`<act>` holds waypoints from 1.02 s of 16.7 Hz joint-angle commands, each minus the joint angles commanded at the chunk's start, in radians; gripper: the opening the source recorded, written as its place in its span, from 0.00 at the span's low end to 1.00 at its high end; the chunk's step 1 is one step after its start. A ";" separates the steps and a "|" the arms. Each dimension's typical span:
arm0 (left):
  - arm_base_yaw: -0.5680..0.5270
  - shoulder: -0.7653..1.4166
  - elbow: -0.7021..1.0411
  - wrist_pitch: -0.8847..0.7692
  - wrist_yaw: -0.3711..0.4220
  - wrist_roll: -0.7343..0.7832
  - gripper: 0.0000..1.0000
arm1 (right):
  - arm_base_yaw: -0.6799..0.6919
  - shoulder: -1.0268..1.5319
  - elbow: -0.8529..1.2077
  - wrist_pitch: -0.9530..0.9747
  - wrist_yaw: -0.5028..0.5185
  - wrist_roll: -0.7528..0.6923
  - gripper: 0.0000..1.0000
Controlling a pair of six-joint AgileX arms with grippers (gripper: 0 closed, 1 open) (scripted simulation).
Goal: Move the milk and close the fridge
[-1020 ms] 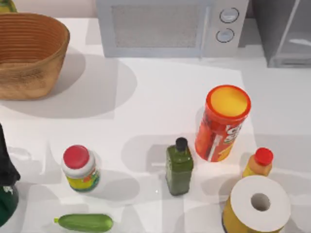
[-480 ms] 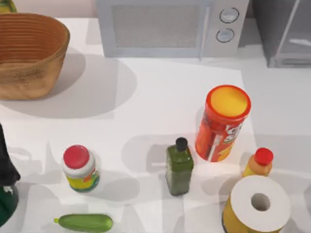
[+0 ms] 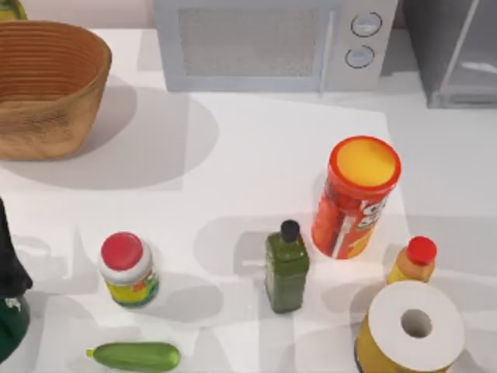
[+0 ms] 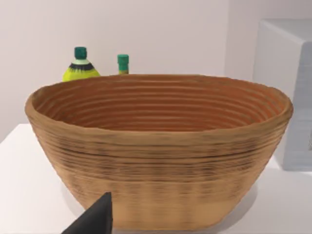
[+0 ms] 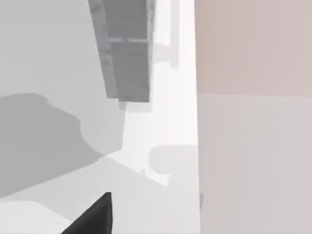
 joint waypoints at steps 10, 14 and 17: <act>0.000 0.000 0.000 0.000 0.000 0.000 1.00 | 0.043 0.017 -0.001 0.056 -0.003 0.041 1.00; 0.000 0.000 0.000 0.000 0.000 0.000 1.00 | 0.200 0.028 -0.004 0.247 0.018 0.257 1.00; 0.000 0.000 0.000 0.000 0.000 0.000 1.00 | 0.362 0.031 -0.001 0.455 0.042 0.523 1.00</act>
